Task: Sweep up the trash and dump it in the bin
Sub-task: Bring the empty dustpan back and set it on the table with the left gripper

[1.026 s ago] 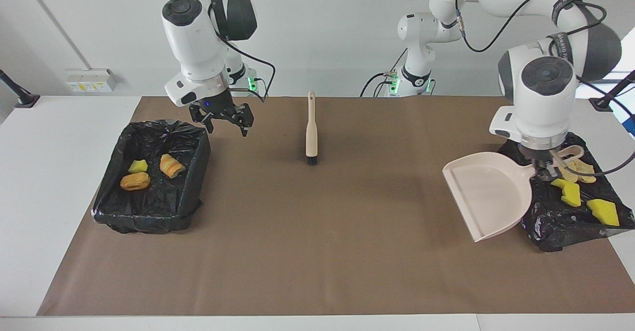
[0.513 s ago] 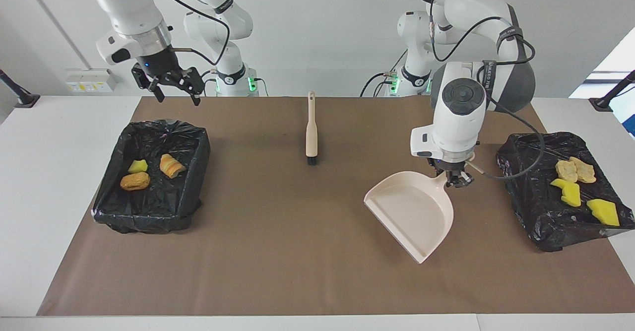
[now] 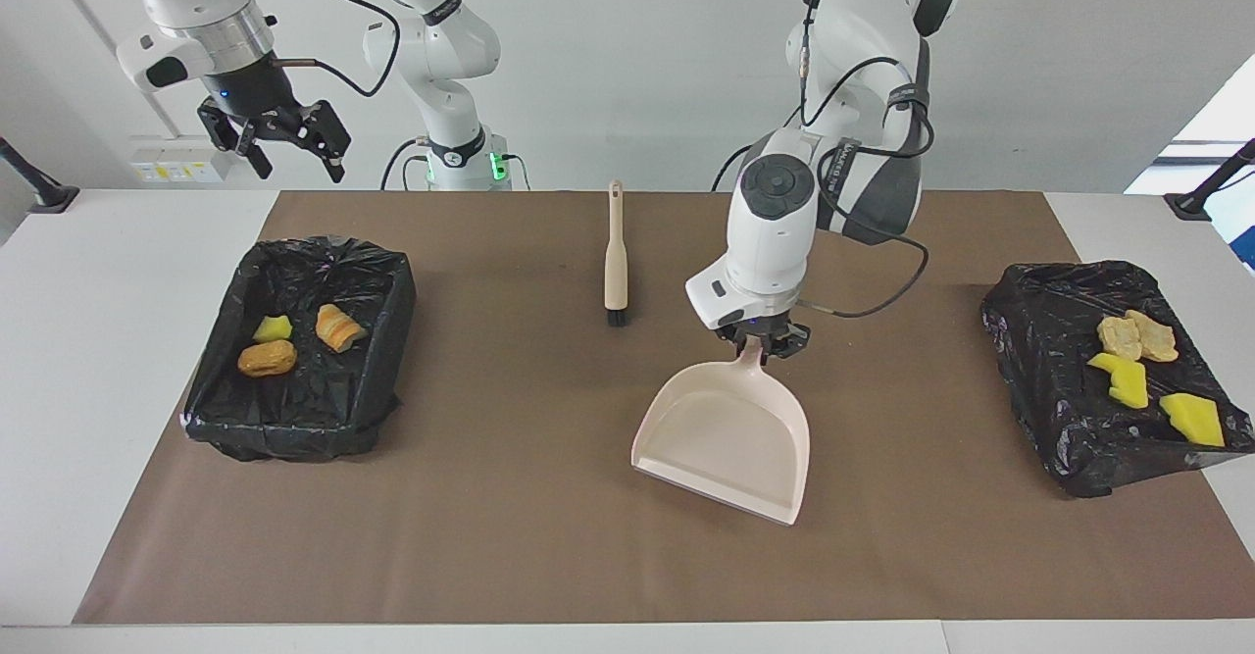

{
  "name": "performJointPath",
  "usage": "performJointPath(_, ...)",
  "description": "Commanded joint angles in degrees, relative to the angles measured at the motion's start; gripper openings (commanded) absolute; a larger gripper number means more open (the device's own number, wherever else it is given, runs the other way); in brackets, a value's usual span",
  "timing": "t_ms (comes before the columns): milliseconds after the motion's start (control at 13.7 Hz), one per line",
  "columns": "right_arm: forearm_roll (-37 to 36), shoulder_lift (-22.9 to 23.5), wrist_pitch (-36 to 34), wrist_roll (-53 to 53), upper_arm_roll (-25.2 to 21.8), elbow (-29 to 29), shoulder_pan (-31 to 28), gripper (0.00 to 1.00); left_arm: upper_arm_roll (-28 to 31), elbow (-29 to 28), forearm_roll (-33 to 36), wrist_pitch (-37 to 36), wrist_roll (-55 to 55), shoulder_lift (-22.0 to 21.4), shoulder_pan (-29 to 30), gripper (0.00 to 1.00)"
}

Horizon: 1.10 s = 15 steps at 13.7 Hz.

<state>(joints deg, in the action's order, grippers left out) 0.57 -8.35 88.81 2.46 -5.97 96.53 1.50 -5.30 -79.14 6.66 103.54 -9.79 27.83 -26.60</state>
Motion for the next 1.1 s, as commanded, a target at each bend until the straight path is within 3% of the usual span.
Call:
performJointPath(0, -1.2, -1.3, 0.0, -1.7, 0.7, 1.5, -1.1, 1.0, 1.0, 3.5, -1.8, 1.8, -10.6, 3.3, -3.4, 0.0)
performJointPath(366, -1.6, 2.1, -1.6, -2.0, 0.9, -0.1, -1.2, 1.0, 0.1, 9.0, -2.9, 11.7, -26.0, 12.1, -7.1, 0.0)
performJointPath(733, -2.9, 1.8, -2.1, -2.1, 0.6, 0.1, -1.2, 1.0, -0.1, 7.5, -7.8, 15.9, -29.2, 12.4, -7.1, 0.0)
performJointPath(1026, -4.9, 1.9, 3.5, -5.2, 0.7, 0.7, -1.2, 1.0, -0.1, 5.1, -9.6, 18.4, -28.8, 11.7, -6.4, 0.0)
